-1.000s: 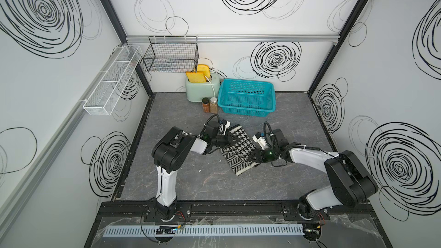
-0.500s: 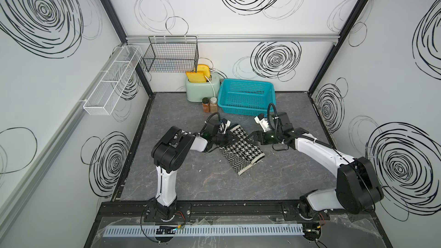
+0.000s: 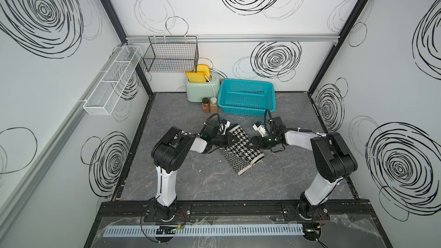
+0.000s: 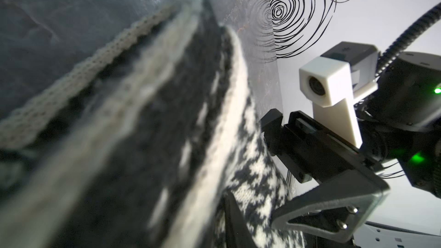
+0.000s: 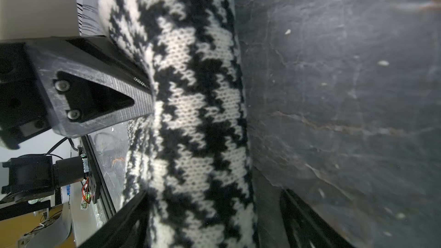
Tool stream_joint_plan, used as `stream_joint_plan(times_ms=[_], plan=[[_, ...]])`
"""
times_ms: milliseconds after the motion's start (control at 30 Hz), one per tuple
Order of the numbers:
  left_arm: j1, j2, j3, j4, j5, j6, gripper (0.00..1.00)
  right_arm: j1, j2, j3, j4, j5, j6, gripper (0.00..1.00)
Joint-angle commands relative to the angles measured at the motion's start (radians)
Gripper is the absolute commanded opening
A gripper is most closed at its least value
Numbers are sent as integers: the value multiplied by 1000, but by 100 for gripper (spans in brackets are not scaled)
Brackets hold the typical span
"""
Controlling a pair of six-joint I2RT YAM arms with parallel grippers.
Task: Roll up the scarf and place it into the basket
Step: Roll the scarf at the center of the board.
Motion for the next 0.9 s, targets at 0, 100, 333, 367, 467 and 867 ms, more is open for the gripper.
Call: stream_joint_plan(times_ms=[0, 100, 333, 367, 467, 867], plan=[[9, -2, -41, -36, -31, -6, 15, 10, 12, -46, 65, -64, 11, 87], [9, -2, -60, 8, -28, -20, 16, 27, 17, -76, 110, -86, 45, 85], [9, -7, -92, 56, -28, -52, 16, 63, 59, -86, 152, -83, 90, 74], [9, -10, -95, 59, -29, -55, 16, 64, 66, -86, 154, -85, 96, 71], [9, -20, -102, 65, -27, -57, 16, 66, 77, -85, 155, -73, 107, 56], [38, -141, -134, 66, -8, -67, 26, 106, -10, -8, -5, 75, 80, 0]])
